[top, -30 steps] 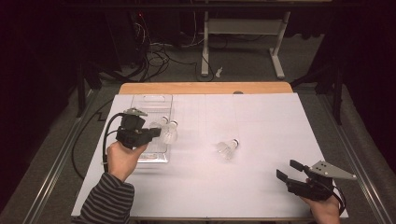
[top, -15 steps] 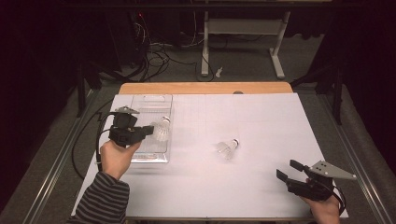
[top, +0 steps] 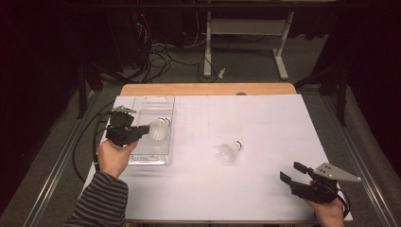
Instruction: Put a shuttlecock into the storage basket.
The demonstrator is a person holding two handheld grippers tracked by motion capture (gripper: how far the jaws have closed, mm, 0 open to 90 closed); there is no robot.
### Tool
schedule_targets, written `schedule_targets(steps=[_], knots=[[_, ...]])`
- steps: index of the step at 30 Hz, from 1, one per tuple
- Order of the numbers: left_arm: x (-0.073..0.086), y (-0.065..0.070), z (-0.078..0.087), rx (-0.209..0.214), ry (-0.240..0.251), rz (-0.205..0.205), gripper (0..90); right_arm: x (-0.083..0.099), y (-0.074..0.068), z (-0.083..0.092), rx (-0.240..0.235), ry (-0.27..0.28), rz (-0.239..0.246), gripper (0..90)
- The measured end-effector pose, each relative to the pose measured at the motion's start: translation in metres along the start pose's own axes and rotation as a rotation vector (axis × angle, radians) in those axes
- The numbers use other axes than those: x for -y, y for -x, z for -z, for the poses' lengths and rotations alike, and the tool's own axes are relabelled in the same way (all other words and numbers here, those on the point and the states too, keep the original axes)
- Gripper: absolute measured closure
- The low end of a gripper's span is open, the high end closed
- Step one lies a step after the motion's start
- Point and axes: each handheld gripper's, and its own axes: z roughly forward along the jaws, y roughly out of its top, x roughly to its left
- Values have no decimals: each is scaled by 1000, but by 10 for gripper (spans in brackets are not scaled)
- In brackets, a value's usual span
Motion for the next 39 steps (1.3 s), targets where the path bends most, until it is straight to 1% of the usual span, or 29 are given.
schedule_targets(steps=[6, 19, 23, 27, 32, 39], knots=[[-1, -6, -3, -21, -9, 11, 896, 0, 0, 0, 0, 0, 0, 308], [-2, -20, -10, -57, -14, 56, 896, 0, 0, 0, 0, 0, 3, 308], [-3, -23, -14, -71, -23, 61, 895, 0, 0, 0, -2, 0, 3, 308], [-4, -26, -17, -76, -20, 70, 895, 0, 0, 0, -1, -1, 0, 308], [-6, -31, -24, -85, -24, 90, 894, 0, -1, 0, -1, -1, 2, 309], [-6, -41, -27, -106, -25, 121, 894, 0, 0, 0, -3, -1, 2, 308]])
